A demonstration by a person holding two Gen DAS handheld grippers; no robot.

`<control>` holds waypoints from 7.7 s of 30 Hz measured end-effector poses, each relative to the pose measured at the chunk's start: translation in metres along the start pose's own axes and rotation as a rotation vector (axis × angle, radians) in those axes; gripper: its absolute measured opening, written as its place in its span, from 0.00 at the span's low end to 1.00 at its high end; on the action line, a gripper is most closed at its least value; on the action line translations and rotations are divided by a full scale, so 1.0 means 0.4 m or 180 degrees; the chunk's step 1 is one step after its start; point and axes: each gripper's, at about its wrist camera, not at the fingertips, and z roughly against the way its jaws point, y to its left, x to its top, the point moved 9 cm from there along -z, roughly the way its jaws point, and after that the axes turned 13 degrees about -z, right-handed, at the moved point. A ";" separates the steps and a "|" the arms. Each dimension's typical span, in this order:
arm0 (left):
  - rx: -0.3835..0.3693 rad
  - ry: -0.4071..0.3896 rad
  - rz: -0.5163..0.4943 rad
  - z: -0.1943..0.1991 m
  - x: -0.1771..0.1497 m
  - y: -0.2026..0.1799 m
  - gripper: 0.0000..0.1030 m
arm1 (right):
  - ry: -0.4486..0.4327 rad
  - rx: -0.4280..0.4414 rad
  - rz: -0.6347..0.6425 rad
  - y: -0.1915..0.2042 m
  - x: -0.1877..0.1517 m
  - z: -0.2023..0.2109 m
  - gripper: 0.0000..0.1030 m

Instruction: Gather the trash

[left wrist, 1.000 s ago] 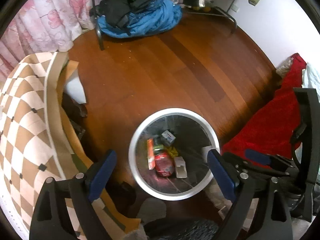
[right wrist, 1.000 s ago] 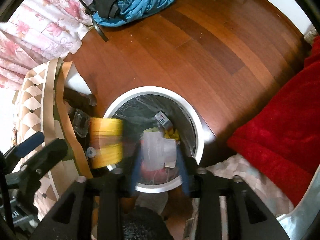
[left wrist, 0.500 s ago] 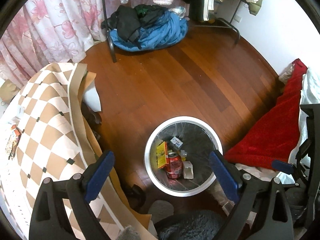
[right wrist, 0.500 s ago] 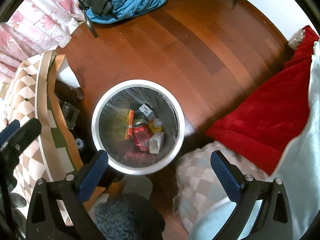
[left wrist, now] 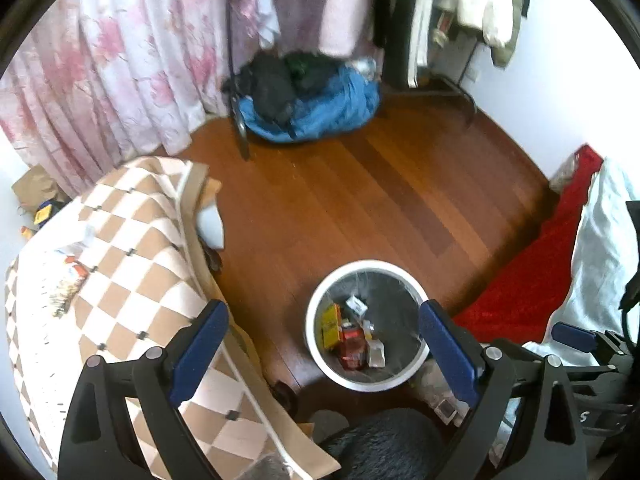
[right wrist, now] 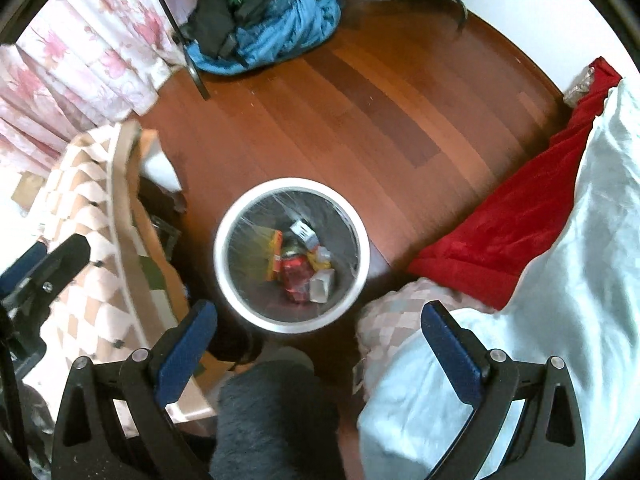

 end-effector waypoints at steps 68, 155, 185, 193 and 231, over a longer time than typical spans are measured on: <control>0.1176 0.0612 0.1982 -0.064 -0.639 1.087 0.27 | 0.0178 -0.0086 0.3495 1.583 -0.278 -0.368 0.48; -0.0435 0.0781 0.0054 -0.310 -0.091 -0.055 0.94 | 0.0546 0.0098 -0.0159 0.002 0.051 -0.354 0.99; -0.0833 -0.0127 -0.0065 0.343 -0.133 -0.050 0.94 | 0.0130 0.1067 0.0077 0.040 -0.180 0.322 0.99; -0.0938 -0.0398 -0.0104 0.494 -0.154 -0.064 0.94 | 0.0019 0.1312 0.0253 0.037 -0.279 0.498 0.99; -0.0913 -0.0503 -0.0011 0.572 -0.191 -0.044 1.00 | -0.0193 0.1451 0.0569 0.098 -0.359 0.688 1.00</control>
